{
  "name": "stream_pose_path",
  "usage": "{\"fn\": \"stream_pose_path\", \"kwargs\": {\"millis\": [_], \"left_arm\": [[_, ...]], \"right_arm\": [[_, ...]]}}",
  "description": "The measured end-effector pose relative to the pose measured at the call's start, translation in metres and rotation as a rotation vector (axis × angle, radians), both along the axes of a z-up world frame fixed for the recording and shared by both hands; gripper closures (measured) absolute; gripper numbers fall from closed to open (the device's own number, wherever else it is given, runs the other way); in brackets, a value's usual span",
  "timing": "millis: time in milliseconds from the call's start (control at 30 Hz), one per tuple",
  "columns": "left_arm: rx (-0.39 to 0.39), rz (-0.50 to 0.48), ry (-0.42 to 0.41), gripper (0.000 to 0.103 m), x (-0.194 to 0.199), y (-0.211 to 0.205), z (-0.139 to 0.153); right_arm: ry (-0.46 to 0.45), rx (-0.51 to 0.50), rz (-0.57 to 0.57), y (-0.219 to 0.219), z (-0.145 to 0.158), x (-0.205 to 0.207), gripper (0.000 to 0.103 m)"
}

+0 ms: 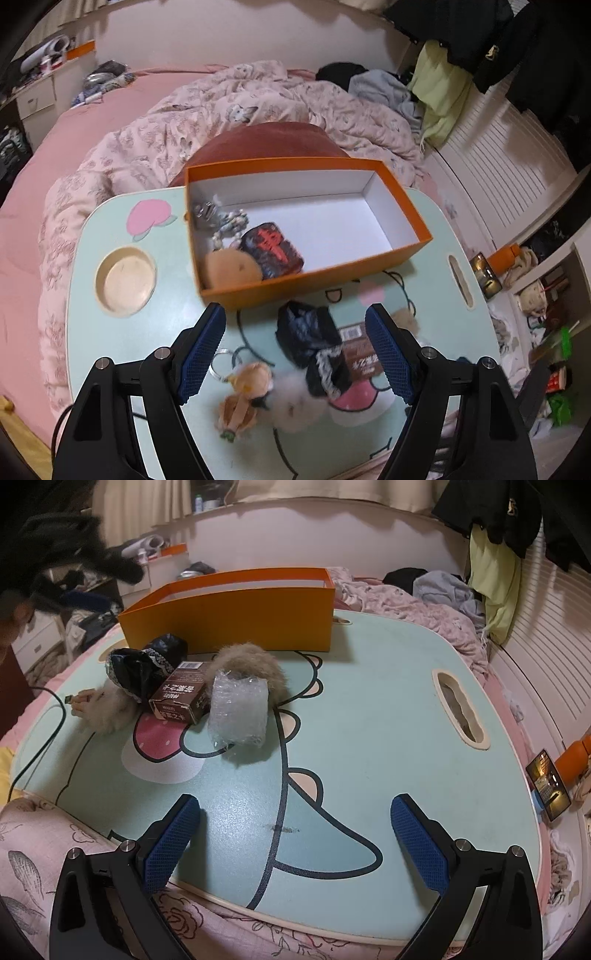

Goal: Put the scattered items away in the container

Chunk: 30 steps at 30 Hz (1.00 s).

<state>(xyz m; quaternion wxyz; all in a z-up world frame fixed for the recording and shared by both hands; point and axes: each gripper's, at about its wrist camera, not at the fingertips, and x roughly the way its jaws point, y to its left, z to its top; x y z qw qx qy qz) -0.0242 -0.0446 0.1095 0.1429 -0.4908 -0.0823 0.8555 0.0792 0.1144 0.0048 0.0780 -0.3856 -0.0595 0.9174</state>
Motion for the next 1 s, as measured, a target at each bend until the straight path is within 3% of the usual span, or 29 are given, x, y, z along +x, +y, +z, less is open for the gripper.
{"fn": "stream_pose_path", "kwargs": {"millis": [67,233,400,600,800,1000], "left_arm": [[-0.010,-0.005,-0.036,0.025,-0.009,0.005,0.000],[-0.111,-0.035,-0.030,0.026,-0.024,0.021,0.003],[-0.181,-0.009,-0.057,0.047,-0.038,0.024,-0.009],[-0.199,0.047,-0.113,0.047,-0.068,0.027,-0.018],[-0.179,0.113,-0.250,0.047,-0.099,0.026,-0.045],[-0.328,0.114,-0.256,0.049,-0.112,0.041,-0.060]], "right_arm": [[0.000,0.001,0.001,0.000,0.000,0.000,0.000],[0.001,0.001,0.006,0.000,0.000,0.001,0.000],[0.003,0.005,0.036,-0.003,0.004,-0.001,0.000],[0.003,0.006,0.039,-0.003,0.004,-0.001,0.000],[0.004,0.007,0.045,-0.003,0.005,-0.001,0.000],[0.005,0.009,0.053,-0.004,0.006,-0.002,0.000]]}}
